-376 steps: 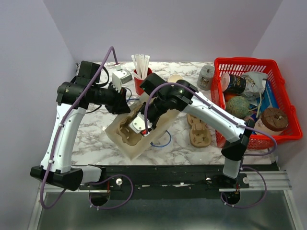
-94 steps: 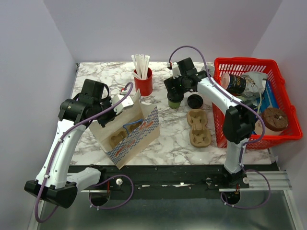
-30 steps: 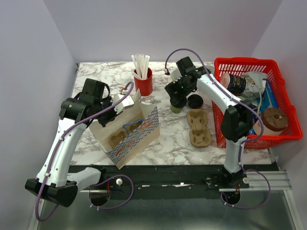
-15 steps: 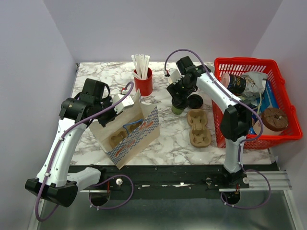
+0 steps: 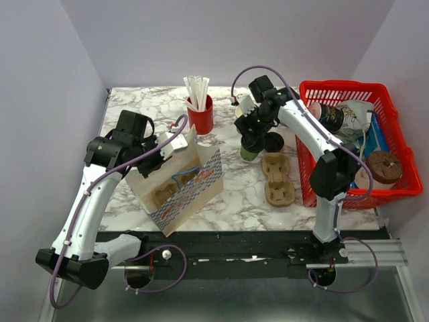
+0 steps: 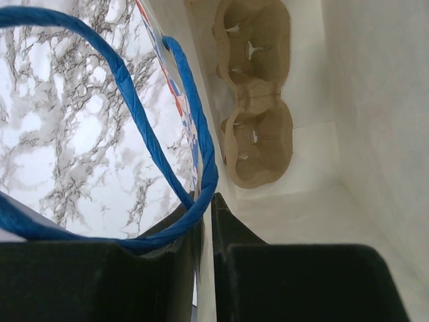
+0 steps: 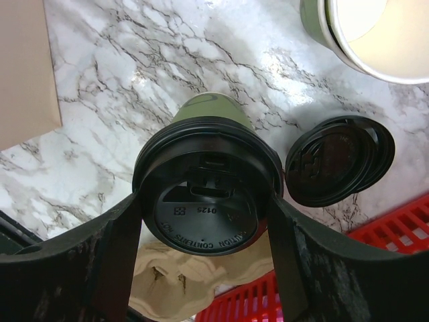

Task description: Pack the takeout coffee

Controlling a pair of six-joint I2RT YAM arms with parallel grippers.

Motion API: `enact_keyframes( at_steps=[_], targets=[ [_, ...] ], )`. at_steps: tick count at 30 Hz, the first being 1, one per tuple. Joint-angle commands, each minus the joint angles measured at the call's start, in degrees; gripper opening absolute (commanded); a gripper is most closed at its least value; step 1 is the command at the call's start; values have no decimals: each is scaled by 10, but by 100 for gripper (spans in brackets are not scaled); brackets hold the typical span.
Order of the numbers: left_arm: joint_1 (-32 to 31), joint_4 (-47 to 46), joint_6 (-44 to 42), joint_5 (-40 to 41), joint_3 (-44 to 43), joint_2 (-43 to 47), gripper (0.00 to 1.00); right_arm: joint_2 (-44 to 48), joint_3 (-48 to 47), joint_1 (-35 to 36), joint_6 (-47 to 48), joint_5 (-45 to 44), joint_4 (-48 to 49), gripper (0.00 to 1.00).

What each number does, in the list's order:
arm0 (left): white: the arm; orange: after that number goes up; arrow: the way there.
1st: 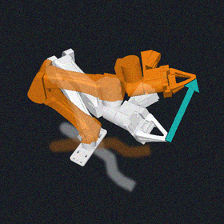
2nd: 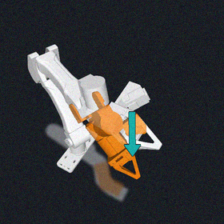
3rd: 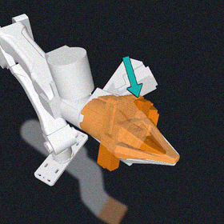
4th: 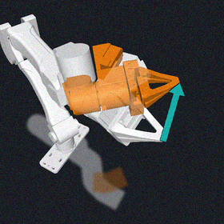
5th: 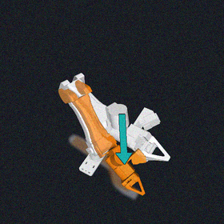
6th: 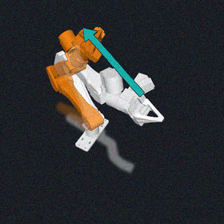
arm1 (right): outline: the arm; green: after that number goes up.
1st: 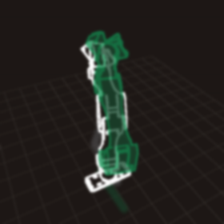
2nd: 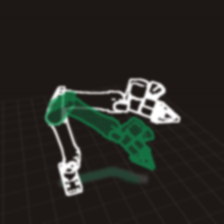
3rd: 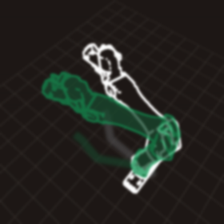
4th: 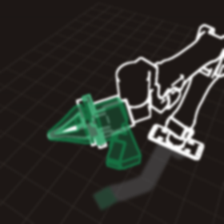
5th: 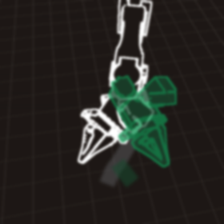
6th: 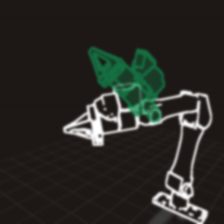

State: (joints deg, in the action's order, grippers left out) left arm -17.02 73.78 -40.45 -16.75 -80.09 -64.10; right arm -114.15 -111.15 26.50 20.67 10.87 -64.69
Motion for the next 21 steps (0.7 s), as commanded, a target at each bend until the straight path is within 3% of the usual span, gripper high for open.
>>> enact_keyframes(
  at_steps=[1, 8, 12, 16, 19, 21],
  targets=[
    [-2, 1, 3, -16, -2, -3, 21, 43, 1, -4, 8, 20, -21, 50],
    [-2, -21, 17, -14, 4, -3, 16, 94, 33, -3, 32, 90, -20, 47],
    [-2, -26, 18, -21, -11, -5, 1, 134, 72, -3, 51, 117, 3, 39],
    [-2, -27, 13, -28, -13, -9, 0, 158, 75, -3, 61, 134, 18, 16],
    [-2, -26, 15, -22, -23, -16, 0, 161, 60, -3, 61, 140, 15, 6],
    [-2, -29, 16, -16, -35, -17, 0, 162, 44, -3, 63, 140, 11, 6]
  ],
)
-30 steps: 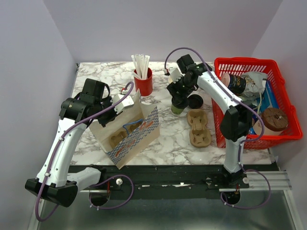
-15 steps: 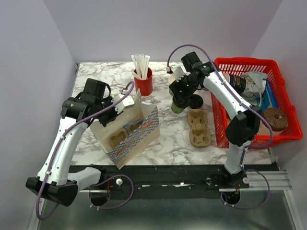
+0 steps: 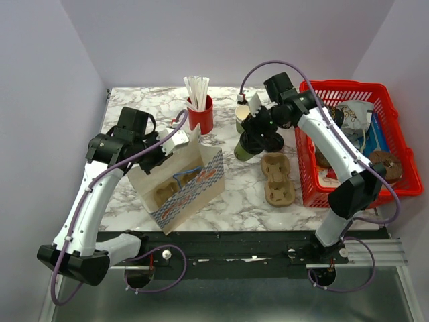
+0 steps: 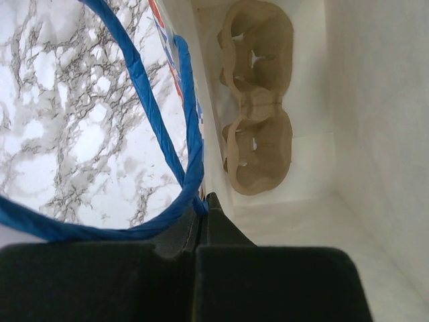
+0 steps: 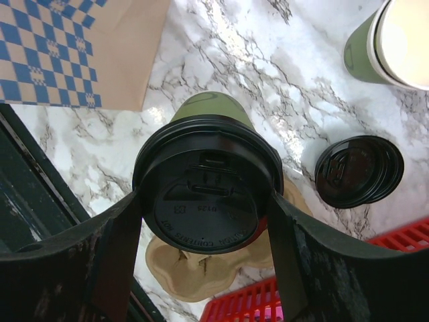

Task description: Pack the takeout coffee

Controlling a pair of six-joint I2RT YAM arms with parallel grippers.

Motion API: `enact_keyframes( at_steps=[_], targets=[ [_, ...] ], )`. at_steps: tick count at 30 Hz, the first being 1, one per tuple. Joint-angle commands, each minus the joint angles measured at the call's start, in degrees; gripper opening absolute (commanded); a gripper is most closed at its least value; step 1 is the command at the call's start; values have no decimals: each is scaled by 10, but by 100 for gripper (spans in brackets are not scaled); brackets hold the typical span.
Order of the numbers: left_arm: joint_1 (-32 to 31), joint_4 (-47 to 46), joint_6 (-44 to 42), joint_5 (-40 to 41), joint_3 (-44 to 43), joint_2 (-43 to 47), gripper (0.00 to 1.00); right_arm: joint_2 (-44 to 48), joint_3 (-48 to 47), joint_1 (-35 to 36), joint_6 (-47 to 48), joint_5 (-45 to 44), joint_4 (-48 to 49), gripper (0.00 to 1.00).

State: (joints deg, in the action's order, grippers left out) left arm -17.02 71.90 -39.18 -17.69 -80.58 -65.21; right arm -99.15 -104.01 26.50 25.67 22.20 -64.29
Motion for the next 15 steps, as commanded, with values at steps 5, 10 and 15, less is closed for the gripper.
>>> enact_keyframes(
  at_steps=[5, 10, 15],
  targets=[
    [-2, -44, 9, 31, -60, -1, 0, 34, -59, -3, 16, 33, 7, 0],
    [-2, -71, -8, 59, -80, 10, 0, 91, -59, -3, -1, 43, 75, 1],
    [-3, -86, -25, 74, -83, 16, 0, 109, -64, -3, -30, 40, 108, 1]
  ],
)
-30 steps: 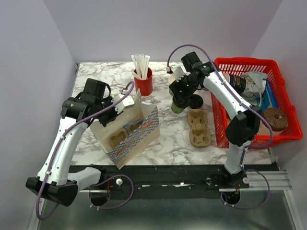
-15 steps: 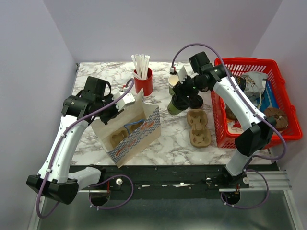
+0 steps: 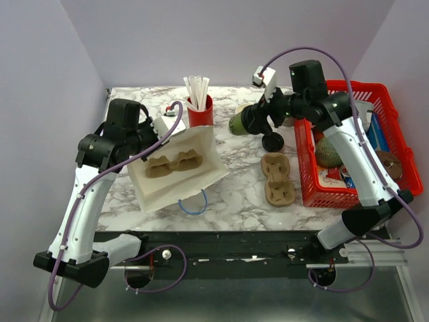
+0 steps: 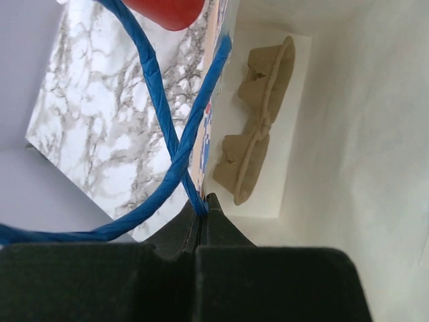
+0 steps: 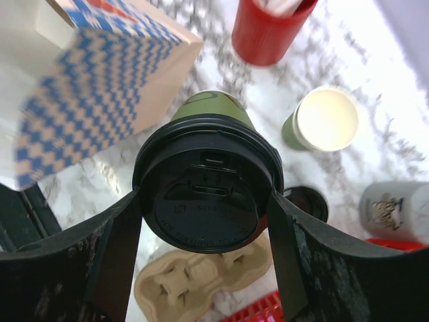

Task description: Pack the takeout coffee

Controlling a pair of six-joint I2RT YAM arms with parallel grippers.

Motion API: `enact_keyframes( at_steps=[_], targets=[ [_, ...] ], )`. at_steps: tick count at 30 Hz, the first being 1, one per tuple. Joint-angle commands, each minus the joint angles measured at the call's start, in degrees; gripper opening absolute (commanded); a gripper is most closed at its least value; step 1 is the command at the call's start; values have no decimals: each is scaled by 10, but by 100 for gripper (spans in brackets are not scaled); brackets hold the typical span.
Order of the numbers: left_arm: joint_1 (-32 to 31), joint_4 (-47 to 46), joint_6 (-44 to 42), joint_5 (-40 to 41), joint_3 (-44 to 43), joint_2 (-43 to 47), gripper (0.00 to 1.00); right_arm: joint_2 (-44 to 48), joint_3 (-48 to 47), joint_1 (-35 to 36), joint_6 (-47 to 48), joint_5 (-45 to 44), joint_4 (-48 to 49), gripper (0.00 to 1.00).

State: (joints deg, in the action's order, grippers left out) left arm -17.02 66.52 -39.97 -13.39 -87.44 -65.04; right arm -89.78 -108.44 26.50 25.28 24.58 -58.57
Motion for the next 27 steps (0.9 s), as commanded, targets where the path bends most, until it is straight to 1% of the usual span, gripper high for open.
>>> enact_keyframes(
  at_steps=[1, 6, 9, 14, 16, 20, 24, 27],
  targets=[
    [-3, -36, -20, 27, -12, 18, 0, 15, -25, -3, -32, 16, 50, 1],
    [-11, -51, -5, 15, 15, 39, 0, 36, -35, -3, -38, 39, 59, 1],
    [-11, -52, 14, 6, 20, 37, 0, 51, -51, 0, -31, 78, 67, 0],
    [-11, -46, 41, -19, 9, 20, 0, 71, -84, 31, 26, 114, 62, 1],
    [-11, -30, 46, -34, -4, 7, 0, 83, -88, 48, 47, 115, 61, 0],
    [-11, -15, 61, -62, -12, -5, 0, 99, -87, 71, 55, 128, 57, 0],
    [-10, -15, 85, -90, -9, -19, 0, 103, -95, 98, 61, 126, 41, 1],
    [5, -29, 96, -103, 1, -36, 0, 100, -103, 107, 53, 121, 44, 0]
  ],
)
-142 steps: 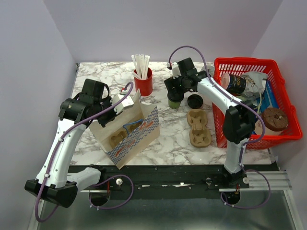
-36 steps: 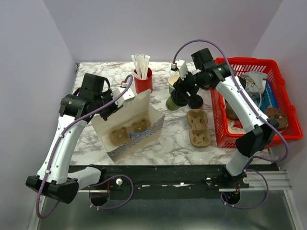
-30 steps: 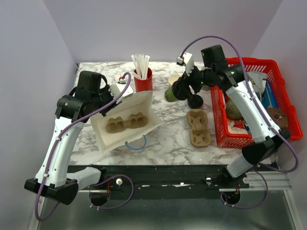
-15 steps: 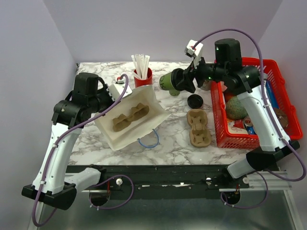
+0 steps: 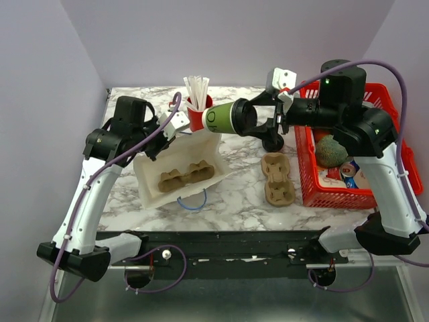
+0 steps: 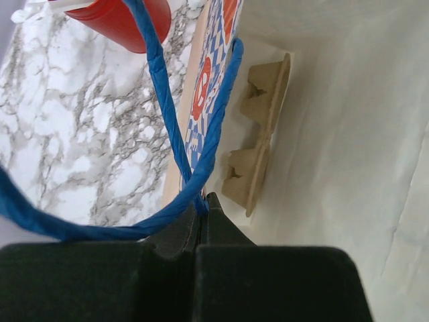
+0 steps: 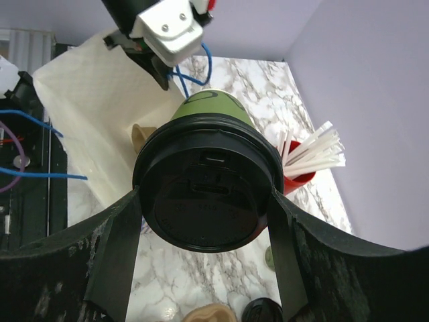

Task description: Pack the takeout coffee

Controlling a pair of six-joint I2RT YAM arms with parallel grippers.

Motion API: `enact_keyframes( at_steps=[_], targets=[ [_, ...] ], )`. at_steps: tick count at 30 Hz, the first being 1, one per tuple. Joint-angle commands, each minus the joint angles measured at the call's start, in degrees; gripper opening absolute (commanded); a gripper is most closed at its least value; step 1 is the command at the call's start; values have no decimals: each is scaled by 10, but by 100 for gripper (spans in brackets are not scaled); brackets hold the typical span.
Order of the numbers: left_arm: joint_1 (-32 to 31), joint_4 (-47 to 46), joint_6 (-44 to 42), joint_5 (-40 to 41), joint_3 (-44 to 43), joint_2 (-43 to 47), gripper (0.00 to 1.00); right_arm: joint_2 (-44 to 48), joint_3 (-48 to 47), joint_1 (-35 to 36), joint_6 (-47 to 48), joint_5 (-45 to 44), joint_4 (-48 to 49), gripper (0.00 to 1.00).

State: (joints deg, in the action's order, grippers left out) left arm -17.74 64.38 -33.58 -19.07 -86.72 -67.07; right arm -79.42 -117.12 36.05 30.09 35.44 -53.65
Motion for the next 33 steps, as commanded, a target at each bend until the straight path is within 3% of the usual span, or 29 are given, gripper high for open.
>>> enact_keyframes(
  at_steps=[1, 4, 7, 9, 12, 18, 27, 33],
  targets=[
    [13, -28, 30, -40, 6, -25, 0, -6, -17, 11, 2, 11, 0, 1],
    [21, -91, 25, 39, 5, -61, 4, -12, -14, 11, 1, 7, 5, 1],
    [37, -118, 11, 77, -29, -100, 51, -17, -7, 11, -3, 3, 11, 1],
    [44, -137, 27, 81, -42, -107, 68, -14, 1, 11, -9, 2, 15, 1],
    [58, -159, 80, 38, -65, -94, 77, -7, 22, 12, -20, -6, 26, 0],
    [65, -208, 107, -17, -29, 5, 91, 22, 83, 11, -41, -17, 56, 1],
    [77, -103, 77, -3, -42, 28, 90, -2, 74, 11, -43, -51, 84, 1],
    [96, -106, 71, 46, -49, -9, 89, -50, 34, 11, -46, -29, 109, 1]
  ],
)
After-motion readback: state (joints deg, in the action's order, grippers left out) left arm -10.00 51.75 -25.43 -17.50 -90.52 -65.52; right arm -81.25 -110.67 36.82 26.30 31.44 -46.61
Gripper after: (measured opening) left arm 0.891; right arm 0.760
